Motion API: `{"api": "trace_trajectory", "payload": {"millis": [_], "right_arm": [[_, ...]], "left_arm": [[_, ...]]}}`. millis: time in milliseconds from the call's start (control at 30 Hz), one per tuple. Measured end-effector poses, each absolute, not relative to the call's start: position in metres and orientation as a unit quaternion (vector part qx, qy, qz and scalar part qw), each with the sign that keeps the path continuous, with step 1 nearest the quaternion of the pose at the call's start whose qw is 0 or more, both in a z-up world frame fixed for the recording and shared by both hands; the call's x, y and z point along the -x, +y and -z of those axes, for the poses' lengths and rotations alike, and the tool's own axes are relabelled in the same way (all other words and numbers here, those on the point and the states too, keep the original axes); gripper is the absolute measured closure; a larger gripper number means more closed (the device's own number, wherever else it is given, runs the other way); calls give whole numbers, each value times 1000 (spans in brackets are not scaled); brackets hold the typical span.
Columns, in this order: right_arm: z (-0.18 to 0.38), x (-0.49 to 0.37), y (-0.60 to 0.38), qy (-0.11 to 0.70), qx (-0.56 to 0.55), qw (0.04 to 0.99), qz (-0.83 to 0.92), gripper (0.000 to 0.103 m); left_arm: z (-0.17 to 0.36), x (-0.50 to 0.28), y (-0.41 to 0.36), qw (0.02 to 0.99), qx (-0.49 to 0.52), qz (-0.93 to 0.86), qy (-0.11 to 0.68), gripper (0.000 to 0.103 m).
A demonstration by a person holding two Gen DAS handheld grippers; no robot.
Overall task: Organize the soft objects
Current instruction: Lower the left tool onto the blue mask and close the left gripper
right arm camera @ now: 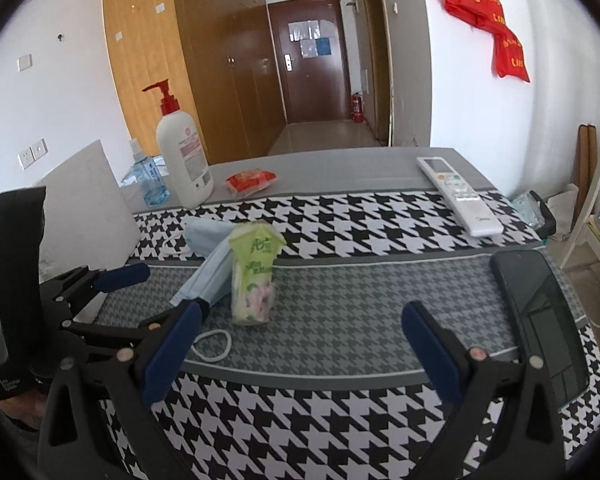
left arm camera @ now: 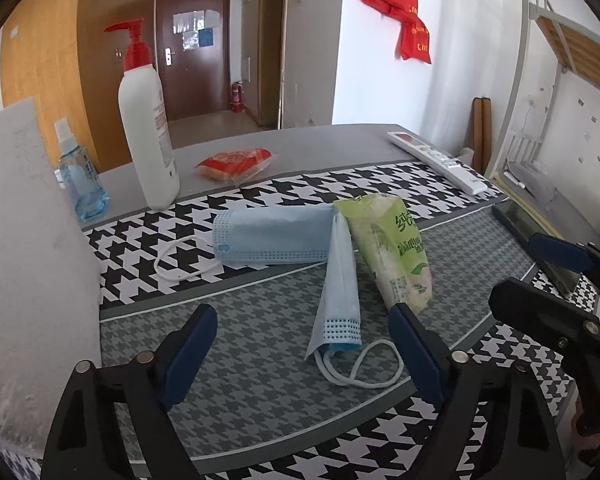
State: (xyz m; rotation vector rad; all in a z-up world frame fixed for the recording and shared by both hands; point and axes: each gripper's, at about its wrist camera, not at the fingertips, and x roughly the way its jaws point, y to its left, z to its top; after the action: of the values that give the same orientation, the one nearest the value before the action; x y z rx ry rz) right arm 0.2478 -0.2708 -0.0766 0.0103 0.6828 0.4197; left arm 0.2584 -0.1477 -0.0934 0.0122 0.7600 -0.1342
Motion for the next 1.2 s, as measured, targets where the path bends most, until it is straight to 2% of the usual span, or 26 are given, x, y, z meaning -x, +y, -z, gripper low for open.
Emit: {"api": "trace_trajectory", "payload": {"millis": [433, 500, 633, 700, 833, 1000, 1200], "right_arm": [[81, -259, -253, 351, 14, 911, -218, 2], [81, -260, -253, 352, 16, 910, -218, 2], [80, -260, -251, 353, 19, 909, -221, 2], [82, -260, -249, 355, 20, 908, -222, 2], [82, -262, -247, 358, 22, 906, -225, 3], [80, -261, -245, 357, 27, 906, -226, 3], [80, -265, -242, 361, 30, 905, -223, 3]], "left_arm": [[103, -272, -145, 910, 11, 83, 406, 38], [106, -274, -145, 906, 14, 88, 413, 50], [108, -276, -145, 902, 20, 95, 420, 54], [109, -277, -145, 901, 27, 104, 421, 63], [109, -279, -143, 900, 39, 111, 421, 66], [108, -278, -140, 899, 52, 122, 418, 77], [100, -268, -136, 911, 26, 97, 399, 85]]}}
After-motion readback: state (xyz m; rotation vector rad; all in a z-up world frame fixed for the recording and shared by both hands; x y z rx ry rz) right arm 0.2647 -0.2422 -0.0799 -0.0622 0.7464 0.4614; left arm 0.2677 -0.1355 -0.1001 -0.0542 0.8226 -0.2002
